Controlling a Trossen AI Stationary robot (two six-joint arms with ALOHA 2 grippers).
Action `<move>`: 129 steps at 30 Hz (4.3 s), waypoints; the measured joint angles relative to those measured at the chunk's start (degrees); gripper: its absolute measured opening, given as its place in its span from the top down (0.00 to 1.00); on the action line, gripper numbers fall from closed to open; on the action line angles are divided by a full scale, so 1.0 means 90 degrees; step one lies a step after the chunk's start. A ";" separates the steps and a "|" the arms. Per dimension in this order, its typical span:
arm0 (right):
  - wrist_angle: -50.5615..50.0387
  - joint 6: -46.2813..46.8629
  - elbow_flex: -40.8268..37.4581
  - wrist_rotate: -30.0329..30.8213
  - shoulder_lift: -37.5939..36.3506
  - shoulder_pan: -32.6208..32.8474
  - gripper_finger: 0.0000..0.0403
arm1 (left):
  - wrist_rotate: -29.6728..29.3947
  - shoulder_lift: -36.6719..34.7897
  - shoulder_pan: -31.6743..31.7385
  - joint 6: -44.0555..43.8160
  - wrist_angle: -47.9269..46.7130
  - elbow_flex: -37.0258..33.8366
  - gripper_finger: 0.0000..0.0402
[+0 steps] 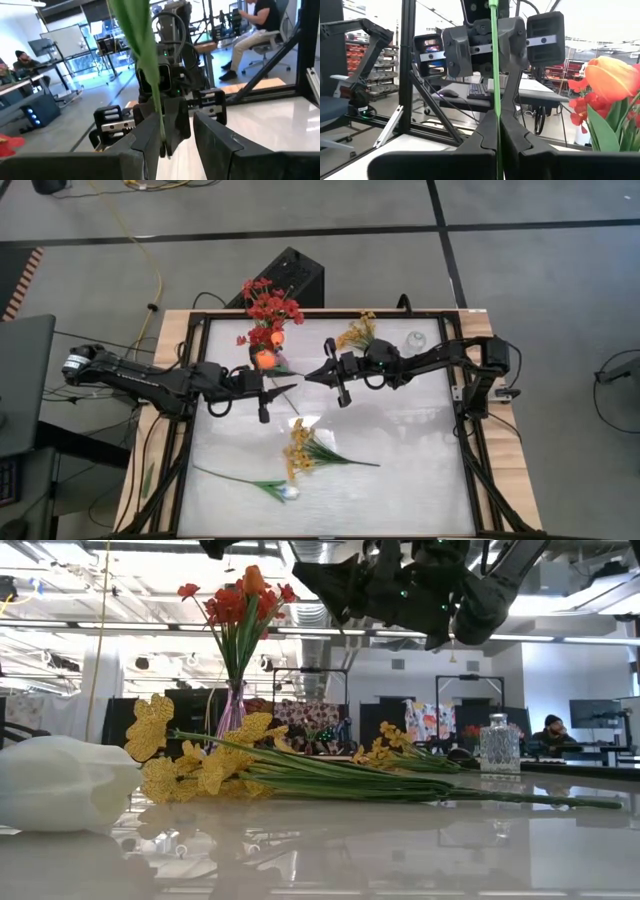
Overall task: Sort flowers into vase by color
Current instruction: Put the orange tulip into the pink vase
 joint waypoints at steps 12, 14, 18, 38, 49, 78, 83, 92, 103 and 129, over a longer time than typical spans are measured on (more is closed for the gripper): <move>-0.0025 0.0010 0.0000 0.0015 0.0002 0.0054 0.94 | -0.0360 -0.0002 0.0005 -0.0056 0.0188 0.0002 0.74; -0.0026 0.0023 0.0000 0.0015 0.0002 0.0054 0.93 | -0.0358 -0.0002 0.0005 -0.0062 0.0190 0.0002 0.75; -0.0027 0.0027 0.0000 0.0012 0.0002 0.0054 0.93 | -0.0300 -0.0002 0.0005 -0.0076 0.0185 0.0002 0.85; -0.0212 0.0242 0.0002 -0.1088 -0.0053 -0.0260 0.48 | -0.0147 -0.0691 -0.0010 -0.0811 -0.1125 0.0132 1.00; -0.0982 0.0415 0.0005 -0.1640 -0.0056 -0.0568 0.35 | -0.0108 -0.2040 -0.0019 -0.3140 -0.5794 0.0999 1.00; -0.1210 0.0578 0.0005 -0.1681 -0.0056 -0.0404 0.35 | -0.0358 -0.2198 0.2801 -0.2537 -0.6499 0.1710 1.00; -0.1200 0.0583 0.0005 -0.1681 -0.0056 -0.0371 0.35 | 0.0261 -0.1895 0.3275 -0.2459 -0.6390 0.1711 1.00; -0.1215 0.0593 0.0005 -0.1683 -0.0056 -0.0286 0.35 | 0.1091 -0.1437 0.3518 -0.2104 -0.5625 0.1707 1.00; -0.1215 0.0580 0.0005 -0.1685 -0.0056 -0.0383 0.35 | 0.1323 -0.1839 0.3614 -0.2065 -0.5590 0.1707 1.00; -0.2048 -0.0205 0.0005 -0.1439 -0.0061 -0.0403 0.35 | 0.1187 -0.1562 0.3614 -0.2186 -0.5733 0.1712 1.00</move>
